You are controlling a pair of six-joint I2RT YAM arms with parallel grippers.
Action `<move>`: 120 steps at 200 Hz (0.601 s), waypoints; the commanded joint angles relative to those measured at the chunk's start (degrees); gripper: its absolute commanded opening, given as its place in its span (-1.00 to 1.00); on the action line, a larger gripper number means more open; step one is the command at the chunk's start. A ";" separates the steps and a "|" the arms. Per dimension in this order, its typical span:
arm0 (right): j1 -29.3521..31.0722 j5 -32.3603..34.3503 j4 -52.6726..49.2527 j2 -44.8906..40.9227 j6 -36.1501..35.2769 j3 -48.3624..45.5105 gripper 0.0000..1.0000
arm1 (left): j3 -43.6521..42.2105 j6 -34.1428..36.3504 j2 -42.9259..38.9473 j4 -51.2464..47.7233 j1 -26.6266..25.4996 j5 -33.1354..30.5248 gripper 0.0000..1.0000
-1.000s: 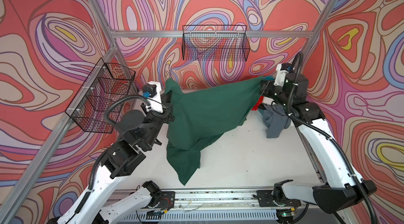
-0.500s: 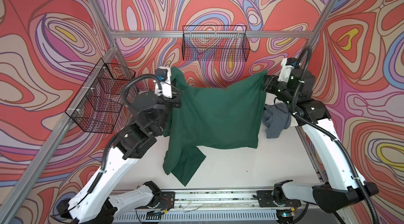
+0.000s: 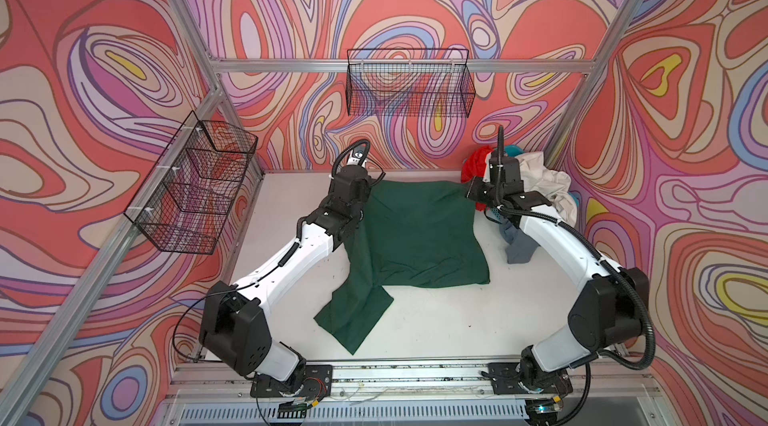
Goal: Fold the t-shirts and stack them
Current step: 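Lay the lifted shirt back down flat on the table with both grippers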
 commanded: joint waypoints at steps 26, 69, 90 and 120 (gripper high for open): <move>0.10 2.86 2.71 10.88 -0.86 3.34 -1.00 | 6.53 2.50 12.50 6.26 1.71 -3.09 -1.00; 0.12 2.35 -0.57 18.89 -1.60 10.28 0.05 | 16.26 3.35 20.40 0.23 3.30 -4.77 0.63; 0.10 1.13 -0.80 17.14 -2.10 10.58 0.93 | 17.99 2.62 18.04 -3.74 3.13 -6.77 1.00; 0.13 1.21 -0.72 11.43 -2.09 6.48 0.96 | 16.08 -3.64 11.53 -12.67 3.00 -9.20 1.00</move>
